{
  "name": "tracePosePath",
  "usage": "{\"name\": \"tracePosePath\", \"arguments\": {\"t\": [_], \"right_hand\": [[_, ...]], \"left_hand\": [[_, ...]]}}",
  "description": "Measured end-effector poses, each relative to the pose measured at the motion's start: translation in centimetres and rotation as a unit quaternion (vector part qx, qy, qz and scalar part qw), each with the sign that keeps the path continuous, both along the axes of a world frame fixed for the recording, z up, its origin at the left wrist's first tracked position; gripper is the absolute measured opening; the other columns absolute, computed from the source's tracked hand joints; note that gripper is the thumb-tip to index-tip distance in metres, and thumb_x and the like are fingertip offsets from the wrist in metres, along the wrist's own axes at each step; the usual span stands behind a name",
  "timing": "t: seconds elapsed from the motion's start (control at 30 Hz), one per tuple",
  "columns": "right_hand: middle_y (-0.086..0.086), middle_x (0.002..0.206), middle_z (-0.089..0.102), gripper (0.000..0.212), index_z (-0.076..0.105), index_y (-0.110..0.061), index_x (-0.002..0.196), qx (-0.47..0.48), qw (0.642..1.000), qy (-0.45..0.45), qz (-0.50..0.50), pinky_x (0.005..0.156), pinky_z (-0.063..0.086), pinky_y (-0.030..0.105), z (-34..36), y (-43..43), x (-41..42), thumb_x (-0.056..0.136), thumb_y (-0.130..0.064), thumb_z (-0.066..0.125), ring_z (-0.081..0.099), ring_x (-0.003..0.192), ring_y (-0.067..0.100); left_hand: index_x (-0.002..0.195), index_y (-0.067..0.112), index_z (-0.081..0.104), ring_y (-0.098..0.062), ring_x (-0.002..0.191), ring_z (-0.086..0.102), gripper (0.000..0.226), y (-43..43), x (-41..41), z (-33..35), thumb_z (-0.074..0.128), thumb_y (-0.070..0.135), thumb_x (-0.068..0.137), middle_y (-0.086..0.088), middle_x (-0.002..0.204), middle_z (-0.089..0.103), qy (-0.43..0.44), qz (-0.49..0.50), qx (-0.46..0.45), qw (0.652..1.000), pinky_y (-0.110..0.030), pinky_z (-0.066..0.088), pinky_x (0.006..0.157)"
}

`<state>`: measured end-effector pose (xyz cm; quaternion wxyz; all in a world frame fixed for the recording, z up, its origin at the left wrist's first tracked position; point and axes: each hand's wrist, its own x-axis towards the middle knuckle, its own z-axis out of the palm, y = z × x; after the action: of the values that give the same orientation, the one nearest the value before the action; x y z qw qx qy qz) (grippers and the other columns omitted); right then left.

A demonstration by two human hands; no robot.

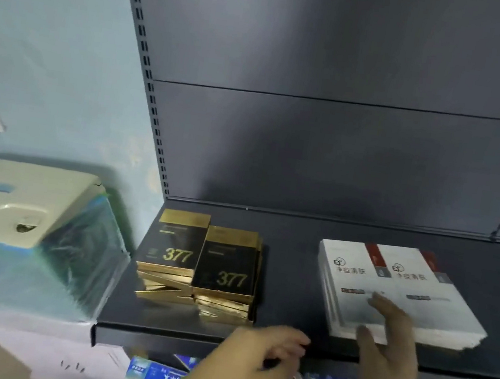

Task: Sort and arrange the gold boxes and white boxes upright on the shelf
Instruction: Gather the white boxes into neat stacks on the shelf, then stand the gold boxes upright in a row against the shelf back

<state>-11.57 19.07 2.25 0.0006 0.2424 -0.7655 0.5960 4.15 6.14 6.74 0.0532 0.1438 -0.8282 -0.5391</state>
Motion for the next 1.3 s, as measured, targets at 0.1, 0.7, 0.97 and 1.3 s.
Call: {"name": "tracePosePath", "arguments": {"t": [0.1, 0.7, 0.97, 1.3], "right_hand": [[-0.002, 0.114, 0.058, 0.043, 0.055, -0.026, 0.102, -0.001, 0.986, -0.116, 0.120, 0.107, 0.040, 0.040, 0.6, -4.3, 2.9, 0.084, 0.012, 0.055, 0.053, 0.115, 0.017], [-0.003, 0.121, 0.056, 0.070, 0.029, -0.019, 0.139, 0.064, 0.907, -0.336, 0.246, 0.103, 0.042, 0.041, 2.5, -13.5, 0.7, 0.081, -0.041, 0.064, 0.053, 0.114, 0.019], [-0.008, 0.126, 0.050, 0.062, 0.024, -0.022, 0.144, 0.165, 0.916, -0.255, 0.264, 0.092, 0.039, 0.028, 3.9, -10.8, -4.7, 0.091, -0.026, 0.056, 0.048, 0.107, 0.010], [-0.003, 0.149, 0.033, 0.070, 0.015, -0.027, 0.146, 0.275, 0.911, -0.058, 0.301, 0.101, 0.019, 0.020, 6.7, -14.6, -3.9, 0.090, -0.036, 0.055, 0.034, 0.128, 0.011]], "left_hand": [[0.099, 0.042, 0.068, -0.007, 0.093, 0.068, 0.025, -4.2, 2.9, 3.0, 0.057, 0.021, 0.091, 0.009, 0.100, 0.075, 0.079, 0.051, 0.013, 0.995, -0.023, 0.052, 0.089], [0.112, 0.026, 0.061, -0.025, 0.108, 0.064, 0.050, -15.5, 2.3, -3.0, 0.074, 0.052, 0.071, 0.000, 0.112, 0.071, -0.060, 0.336, 0.241, 0.909, -0.050, 0.045, 0.103], [0.113, 0.023, 0.062, -0.015, 0.079, 0.070, 0.037, -13.5, 1.0, -3.7, 0.070, 0.036, 0.080, 0.002, 0.090, 0.074, -0.026, 0.281, 0.278, 0.918, -0.036, 0.055, 0.077], [0.112, 0.030, 0.058, -0.025, 0.084, 0.070, 0.027, -18.1, 0.5, -3.3, 0.064, 0.020, 0.088, -0.008, 0.101, 0.068, 0.008, 0.341, 0.291, 0.894, -0.043, 0.059, 0.065]]}}
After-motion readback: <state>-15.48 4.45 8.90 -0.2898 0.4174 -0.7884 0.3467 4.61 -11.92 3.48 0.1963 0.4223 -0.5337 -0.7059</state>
